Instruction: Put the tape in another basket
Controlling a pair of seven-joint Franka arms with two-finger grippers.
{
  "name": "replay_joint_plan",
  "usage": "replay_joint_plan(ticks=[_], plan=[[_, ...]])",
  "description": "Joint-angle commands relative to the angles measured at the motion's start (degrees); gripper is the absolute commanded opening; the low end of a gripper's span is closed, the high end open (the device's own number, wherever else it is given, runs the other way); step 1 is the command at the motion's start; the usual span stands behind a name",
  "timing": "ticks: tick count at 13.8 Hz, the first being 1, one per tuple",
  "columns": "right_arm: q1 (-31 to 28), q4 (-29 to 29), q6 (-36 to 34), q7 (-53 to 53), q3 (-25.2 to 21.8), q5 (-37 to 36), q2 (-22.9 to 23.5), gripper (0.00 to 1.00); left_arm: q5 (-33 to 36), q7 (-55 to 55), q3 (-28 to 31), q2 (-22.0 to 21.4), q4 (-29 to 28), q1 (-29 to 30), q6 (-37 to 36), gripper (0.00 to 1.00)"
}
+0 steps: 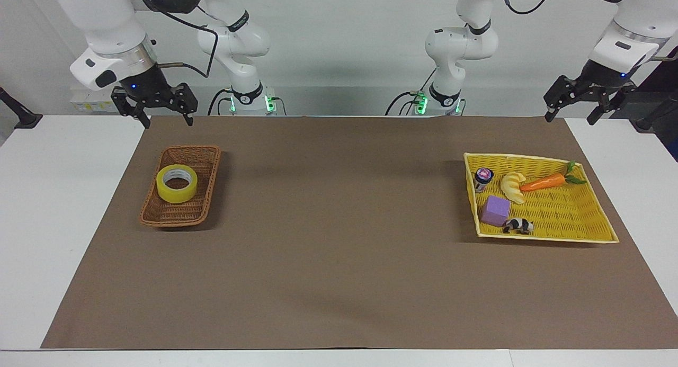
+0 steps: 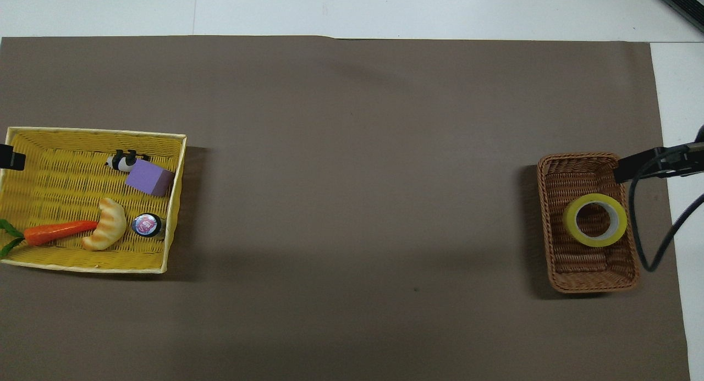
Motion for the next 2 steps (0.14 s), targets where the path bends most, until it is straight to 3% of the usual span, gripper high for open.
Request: replay_joint_plan(ticks=[1,2], plan=[[-1.0,-2.0,-1.3,-1.4,0.3,1.4,-1.7,1.00,0.0,0.3,0.4,-1.0,-0.5,-0.4,-0.7,1.00],[-1.0,-2.0,-1.3,-1.2,0.3,1.4,-1.7,1.00,0.0,0.3,0.5,-1.0,-0.6,-0.5,-0.4,1.00]])
